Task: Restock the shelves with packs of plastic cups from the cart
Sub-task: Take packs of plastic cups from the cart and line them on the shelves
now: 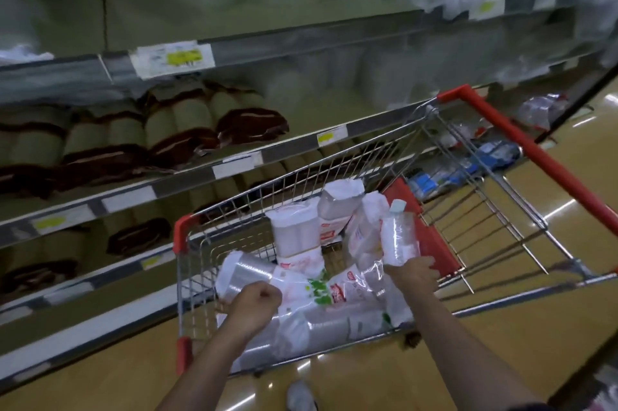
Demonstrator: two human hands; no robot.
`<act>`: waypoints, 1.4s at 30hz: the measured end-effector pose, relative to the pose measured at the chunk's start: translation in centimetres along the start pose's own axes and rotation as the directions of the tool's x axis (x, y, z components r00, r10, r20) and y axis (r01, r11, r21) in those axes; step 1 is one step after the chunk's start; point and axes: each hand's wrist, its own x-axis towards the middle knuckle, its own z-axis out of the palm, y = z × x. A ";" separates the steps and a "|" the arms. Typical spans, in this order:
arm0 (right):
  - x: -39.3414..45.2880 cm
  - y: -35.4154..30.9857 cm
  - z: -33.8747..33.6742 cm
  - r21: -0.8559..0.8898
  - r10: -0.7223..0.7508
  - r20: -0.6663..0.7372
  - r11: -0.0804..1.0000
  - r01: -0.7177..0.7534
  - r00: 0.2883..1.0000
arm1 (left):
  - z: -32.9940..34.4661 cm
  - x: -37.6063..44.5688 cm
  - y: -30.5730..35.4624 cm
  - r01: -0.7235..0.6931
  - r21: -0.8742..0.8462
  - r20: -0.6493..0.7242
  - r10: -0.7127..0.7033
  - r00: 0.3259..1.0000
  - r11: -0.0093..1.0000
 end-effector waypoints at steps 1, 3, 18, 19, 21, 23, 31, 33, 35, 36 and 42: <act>0.9 0.3 0.0 0.008 0.000 -0.001 1.000 0.000 1.000 | 0.3 0.0 0.3 0.006 -0.001 0.002 -0.006 1.000 1.000; 2.7 0.5 0.4 -0.008 -0.015 0.034 1.000 0.015 0.999 | 0.8 0.1 0.4 0.015 -0.014 0.000 -0.015 1.000 1.000; -3.1 -5.6 -1.2 0.390 -0.420 0.221 0.865 0.315 0.880 | -1.8 -3.2 -1.9 -0.049 -0.116 -0.079 0.040 0.996 0.992; -4.8 -6.4 -1.4 0.482 -0.465 0.317 0.830 0.282 0.826 | -2.6 -3.6 -1.5 -0.075 -0.123 -0.095 0.064 0.993 0.990; -9.0 -7.7 -1.5 0.574 -0.534 0.481 0.792 0.211 0.695 | -4.6 -4.5 -1.0 -0.112 -0.158 -0.125 0.093 0.988 0.981; -14.1 -8.8 -0.9 0.666 -0.591 0.565 0.739 0.104 0.576 | -7.3 -6.5 -1.2 -0.144 -0.223 -0.115 0.121 0.986 0.964; -34.6 -10.8 5.7 0.773 -0.754 0.626 0.633 -0.033 0.200 | -20.4 -19.3 -10.6 -0.195 -0.410 -0.141 0.149 0.979 0.891; -39.4 -11.7 7.1 0.761 -0.752 0.643 0.649 -0.007 0.143 | -23.7 -22.4 -12.7 -0.241 -0.427 -0.200 0.169 0.965 0.871; -43.8 -13.2 8.7 0.754 -0.754 0.652 0.656 0.042 0.080 | -26.8 -24.9 -14.5 -0.295 -0.464 -0.313 0.157 0.937 0.836; -45.2 -13.8 9.2 0.755 -0.759 0.648 0.650 0.081 0.056 | -27.8 -25.6 -14.9 -0.320 -0.483 -0.350 0.155 0.924 0.815; -54.6 -16.7 10.0 0.809 -0.806 0.542 0.425 0.407 -0.237 | -35.3 -28.2 -16.4 -0.522 -0.533 -0.596 0.142 0.790 0.666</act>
